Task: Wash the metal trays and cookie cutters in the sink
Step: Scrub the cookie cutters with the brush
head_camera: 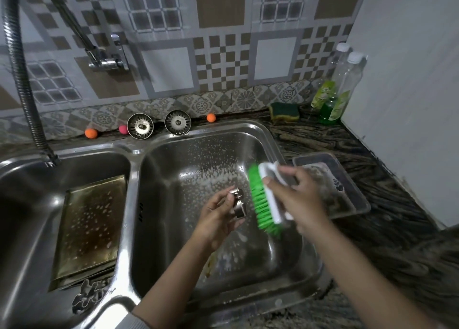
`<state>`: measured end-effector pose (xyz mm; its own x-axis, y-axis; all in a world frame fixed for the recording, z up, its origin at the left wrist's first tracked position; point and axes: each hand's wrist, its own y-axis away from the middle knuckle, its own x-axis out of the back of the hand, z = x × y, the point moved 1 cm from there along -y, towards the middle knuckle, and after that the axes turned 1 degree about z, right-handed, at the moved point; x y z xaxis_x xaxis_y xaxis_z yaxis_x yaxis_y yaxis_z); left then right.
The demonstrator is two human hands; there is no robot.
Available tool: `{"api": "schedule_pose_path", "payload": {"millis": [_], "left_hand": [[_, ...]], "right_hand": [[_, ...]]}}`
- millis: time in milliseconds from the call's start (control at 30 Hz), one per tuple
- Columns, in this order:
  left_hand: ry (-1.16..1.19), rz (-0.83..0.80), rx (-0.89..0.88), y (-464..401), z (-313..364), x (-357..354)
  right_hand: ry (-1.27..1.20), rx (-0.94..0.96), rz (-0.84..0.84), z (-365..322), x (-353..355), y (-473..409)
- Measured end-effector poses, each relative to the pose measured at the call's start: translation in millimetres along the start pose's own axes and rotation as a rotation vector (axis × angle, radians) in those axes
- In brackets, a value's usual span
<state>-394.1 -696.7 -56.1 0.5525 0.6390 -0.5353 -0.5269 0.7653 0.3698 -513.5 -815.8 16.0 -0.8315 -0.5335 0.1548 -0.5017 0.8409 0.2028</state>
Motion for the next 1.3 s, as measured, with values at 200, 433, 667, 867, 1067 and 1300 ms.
{"api": "schedule_pose_path", "payload": {"millis": [200, 433, 667, 867, 1067, 1300], "left_hand": [[0.057, 0.054, -0.06, 19.9, -7.6, 16.7], [-0.139, 0.046, -0.019, 42.6, 3.5, 33.4], [0.049, 0.102, -0.006, 36.2, 6.8, 38.5], [-0.171, 0.018, 0.055, 46.9, 15.8, 44.8], [-0.637, 0.025, 0.001, 42.8, 28.1, 51.1], [-0.781, 0.131, -0.162, 40.5, 42.1, 55.2]], "right_hand": [[-0.207, -0.221, 0.021, 23.7, -61.3, 2.3], [-0.12, -0.225, 0.082, 39.4, -68.8, -24.8], [-0.171, -0.136, -0.124, 36.4, -76.5, 7.8], [0.014, -0.015, 0.056, 41.7, -75.5, -22.1], [-0.135, -0.054, -0.176, 28.7, -62.4, -25.2], [-0.102, -0.133, -0.319, 54.4, -69.8, -1.4]]}}
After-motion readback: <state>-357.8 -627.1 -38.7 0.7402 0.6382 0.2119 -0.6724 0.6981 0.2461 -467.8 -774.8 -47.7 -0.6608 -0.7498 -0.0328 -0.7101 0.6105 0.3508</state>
